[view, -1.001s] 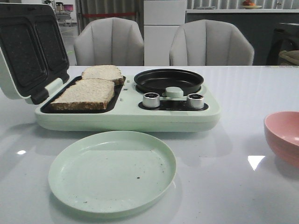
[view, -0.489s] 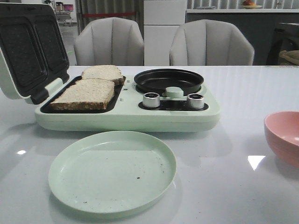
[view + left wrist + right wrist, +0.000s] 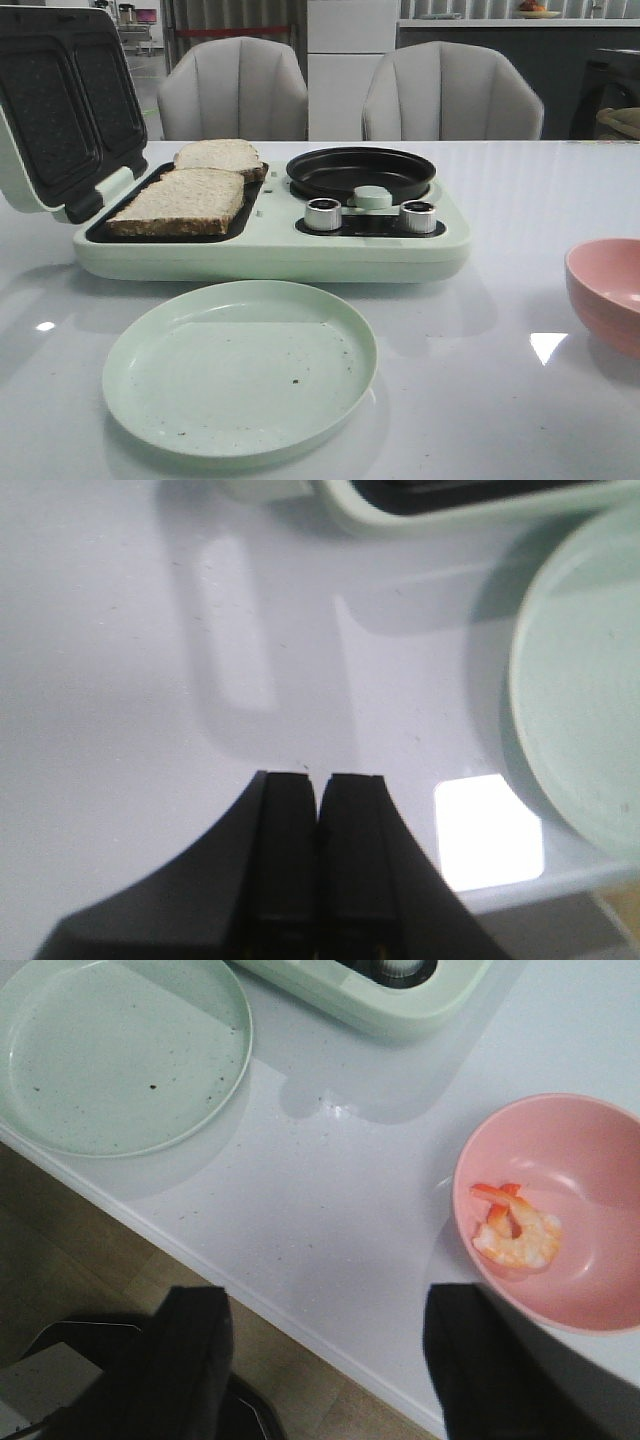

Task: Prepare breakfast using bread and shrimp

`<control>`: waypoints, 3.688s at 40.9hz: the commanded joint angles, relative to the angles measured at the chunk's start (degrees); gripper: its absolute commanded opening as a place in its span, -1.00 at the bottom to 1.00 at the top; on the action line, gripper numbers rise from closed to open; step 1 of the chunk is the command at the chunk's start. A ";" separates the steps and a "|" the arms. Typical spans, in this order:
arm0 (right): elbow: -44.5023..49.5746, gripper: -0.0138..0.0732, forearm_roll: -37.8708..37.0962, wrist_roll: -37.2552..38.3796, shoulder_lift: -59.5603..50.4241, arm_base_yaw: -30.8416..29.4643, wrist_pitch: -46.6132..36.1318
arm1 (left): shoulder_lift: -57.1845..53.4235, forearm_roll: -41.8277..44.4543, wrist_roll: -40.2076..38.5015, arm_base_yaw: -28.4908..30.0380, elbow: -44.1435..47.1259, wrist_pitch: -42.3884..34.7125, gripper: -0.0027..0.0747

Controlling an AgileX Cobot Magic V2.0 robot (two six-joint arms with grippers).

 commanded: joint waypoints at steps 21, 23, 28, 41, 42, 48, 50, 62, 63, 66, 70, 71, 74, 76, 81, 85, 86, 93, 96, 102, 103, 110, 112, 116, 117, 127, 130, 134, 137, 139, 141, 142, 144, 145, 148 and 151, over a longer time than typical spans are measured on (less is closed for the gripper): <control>-1.62 0.50 -0.24 -0.30 -0.33 -0.07 -3.85 | 18.83 -25.69 12.11 15.93 -27.64 -4.78 -0.67; -1.62 0.50 -0.24 -0.30 -0.33 -0.07 -3.85 | 20.39 -27.54 12.11 15.56 -29.57 -4.49 -0.67; -1.62 0.50 -0.24 -0.30 -0.33 -0.07 -3.85 | 22.80 -31.74 12.11 14.49 -32.71 -3.16 -0.67; -1.62 0.50 -0.24 -0.30 -0.34 -0.07 -3.86 | 20.70 -32.50 17.72 9.98 -33.86 -0.57 -0.67; -1.62 0.50 -0.24 -0.30 -0.34 -0.07 -3.86 | 20.32 -32.50 18.12 9.43 -33.86 -0.10 -0.67; -1.62 0.50 -0.24 -0.30 -0.34 -0.07 -3.86 | 17.46 -31.92 20.53 5.92 -31.20 0.24 -0.67; -1.62 0.50 -0.24 -0.30 -0.34 -0.07 -3.86 | 15.91 -31.92 21.42 4.51 -29.26 -0.33 -0.67; -1.62 0.50 -0.24 -0.30 -0.34 -0.07 -3.86 | 4.76 -31.11 27.03 -5.26 -15.12 -4.90 -0.67; -1.62 0.50 -0.24 -0.30 -0.34 -0.07 -3.86 | 3.67 -30.53 27.55 -6.55 -13.87 -5.23 -0.67; -1.62 0.50 -0.24 -0.30 -0.34 -0.07 -3.86 | 0.97 -29.27 27.55 -10.04 -10.96 -6.26 -0.67; -1.62 0.50 -0.24 -0.30 -0.34 -0.07 -3.86 | -2.71 -25.99 27.55 -15.23 -7.43 -7.49 -0.67; -1.62 0.50 -0.24 -0.30 -0.34 -0.07 -3.86 | -3.47 -24.69 27.55 -16.68 -6.56 -7.63 -0.67; -1.62 0.50 -0.24 -0.30 -0.34 -0.07 -3.86 | -6.23 -20.10 24.45 -20.05 -4.48 -8.98 -0.67; -1.62 0.50 -0.24 -0.30 -0.34 -0.07 -3.86 | -8.00 -15.33 18.94 -22.11 -3.18 -9.54 -0.67; -1.62 0.50 -0.24 -0.30 -0.34 -0.07 -3.86 | -12.82 -0.71 3.10 -26.01 0.09 -9.81 -0.67; -1.62 0.50 -0.24 -0.30 -0.34 -0.07 -3.86 | -16.98 5.10 -3.76 -27.31 3.33 -10.19 -0.67; -1.62 0.50 -0.24 -0.30 -0.34 -0.07 -3.86 | -18.40 5.47 -5.10 -27.44 4.07 -10.28 -0.67; -1.62 0.50 -0.24 -0.30 -0.34 -0.07 -3.86 | -26.61 6.09 -8.57 -27.44 9.89 -10.41 -0.67; -1.62 0.50 -0.24 -0.30 -0.34 -0.07 -3.86 | -29.72 5.97 -8.57 -27.44 11.86 -10.30 -0.67; -1.62 0.50 -0.24 -0.30 -0.34 -0.07 -3.86 | -34.19 5.88 -8.57 -27.44 14.71 -10.41 -0.67; -1.62 0.50 -0.24 -0.30 -0.34 -0.07 -3.86 | -34.58 5.88 -8.57 -27.44 15.04 -10.41 -0.67; -1.62 0.50 -0.24 -0.30 -0.34 -0.07 -3.86 | -35.05 5.88 -8.57 -27.44 15.57 -10.63 -0.67; -1.62 0.50 -0.24 -0.30 -0.34 -0.07 -3.86 | -34.94 5.88 -8.57 -27.44 15.57 -10.63 -0.67; -1.62 0.50 -0.24 -0.30 -0.34 -0.07 -3.92 | -34.83 5.88 -8.57 -27.44 15.57 -10.63 -0.67; -1.62 0.50 -0.24 -0.30 -0.34 -0.07 -3.97 | -34.83 5.88 -8.57 -27.44 15.57 -10.63 -0.67; -1.90 0.50 -1.65 -0.30 0.97 -0.16 -3.99 | -34.83 5.88 -8.57 -27.44 15.57 -10.63 -0.67; -3.15 0.50 -3.77 1.11 3.79 -0.93 -2.35 | -34.83 5.88 -8.57 -27.44 15.57 -10.63 -0.67; -6.02 0.50 -6.01 1.48 9.03 -4.59 1.68 | -34.83 5.88 -8.57 -27.44 15.57 -10.63 -0.67; -9.14 0.50 -6.24 1.48 13.14 -9.71 4.62 | -34.83 5.88 -8.57 -27.44 15.57 -10.63 -0.67; -11.11 0.50 -5.84 1.48 16.32 -13.52 6.19 | -34.83 5.88 -8.57 -27.44 15.57 -10.63 -0.67; -12.99 0.50 -4.40 1.48 18.58 -16.68 7.18 | -34.83 5.88 -8.57 -27.44 15.57 -10.63 -0.67; -13.74 0.50 -3.29 1.48 19.97 -18.75 7.68 | -34.83 5.88 -8.57 -27.44 15.57 -10.63 -0.67; -15.38 0.50 -2.13 1.27 22.38 -22.12 7.98 | -34.83 5.88 -8.57 -27.44 15.57 -10.63 -0.67; -16.23 0.50 -1.92 1.27 23.39 -23.41 7.98 | -34.83 5.88 -8.57 -27.44 15.57 -10.63 -0.67; -18.39 0.50 -1.92 1.27 27.03 -27.61 7.93 | -34.83 5.88 -8.57 -27.44 15.57 -10.63 -0.67; -19.86 0.50 -1.92 1.27 30.20 -30.92 7.17 | -34.83 5.88 -8.57 -27.44 15.57 -10.63 -0.67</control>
